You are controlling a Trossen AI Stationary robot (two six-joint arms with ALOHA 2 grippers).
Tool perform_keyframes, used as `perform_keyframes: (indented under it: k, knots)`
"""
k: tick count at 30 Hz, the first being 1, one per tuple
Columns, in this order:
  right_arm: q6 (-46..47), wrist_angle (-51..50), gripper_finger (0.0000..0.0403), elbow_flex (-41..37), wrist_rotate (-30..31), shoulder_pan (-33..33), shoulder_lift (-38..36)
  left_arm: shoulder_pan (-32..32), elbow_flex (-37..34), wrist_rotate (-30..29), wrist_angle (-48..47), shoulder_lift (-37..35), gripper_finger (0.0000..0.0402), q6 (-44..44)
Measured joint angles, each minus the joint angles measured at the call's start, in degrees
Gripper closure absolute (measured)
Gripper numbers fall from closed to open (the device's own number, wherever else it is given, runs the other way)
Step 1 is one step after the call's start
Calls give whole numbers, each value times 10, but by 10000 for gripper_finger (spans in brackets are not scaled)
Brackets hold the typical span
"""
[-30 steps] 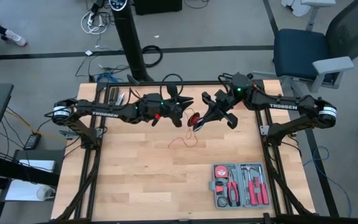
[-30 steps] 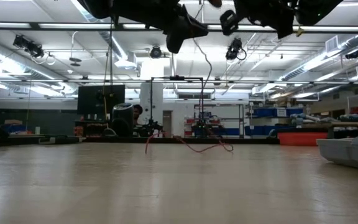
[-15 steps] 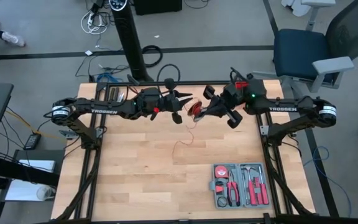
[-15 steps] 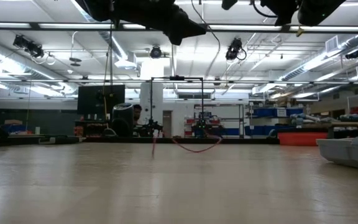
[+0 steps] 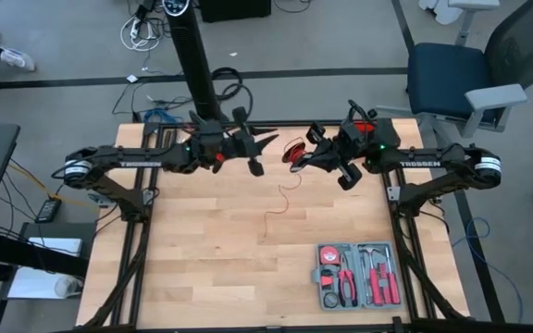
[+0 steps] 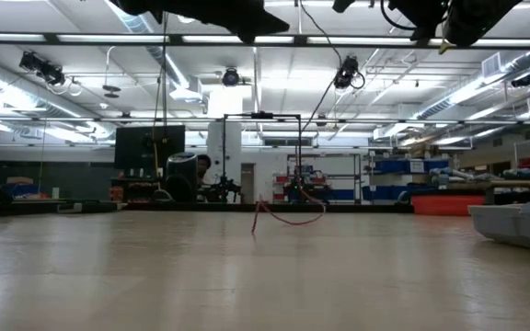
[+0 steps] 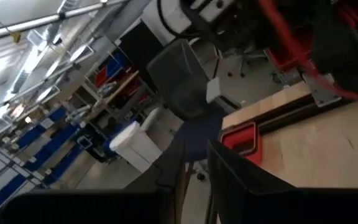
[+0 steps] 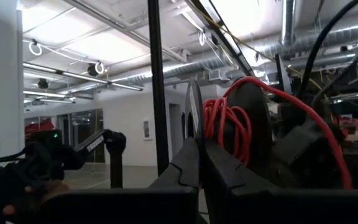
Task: Coil cords
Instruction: Coil the wire
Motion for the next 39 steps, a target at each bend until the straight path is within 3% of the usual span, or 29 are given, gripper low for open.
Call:
perform_keyframes:
  k: [4, 9, 19, 24, 31, 39]
  knots:
    - [3, -1, 402, 0, -3, 0, 0, 0, 0, 25, -22, -29, 330, -10]
    - [2, -2, 402, 0, 2, 0, 0, 0, 0, 112, -33, -33, 330, -79]
    - [-32, -8, 402, 0, 4, -1, 1, 0, 0, 120, -43, -30, 330, -223]
    - [-48, -26, 402, 0, 4, -4, 1, 0, 0, 164, -39, -30, 330, -286]
    - [-65, -29, 402, 0, 15, -4, 1, 0, 0, 155, -6, -17, 330, -338]
    - [-70, -30, 402, 0, 20, -4, 16, 0, 0, 136, 26, 24, 330, -338]
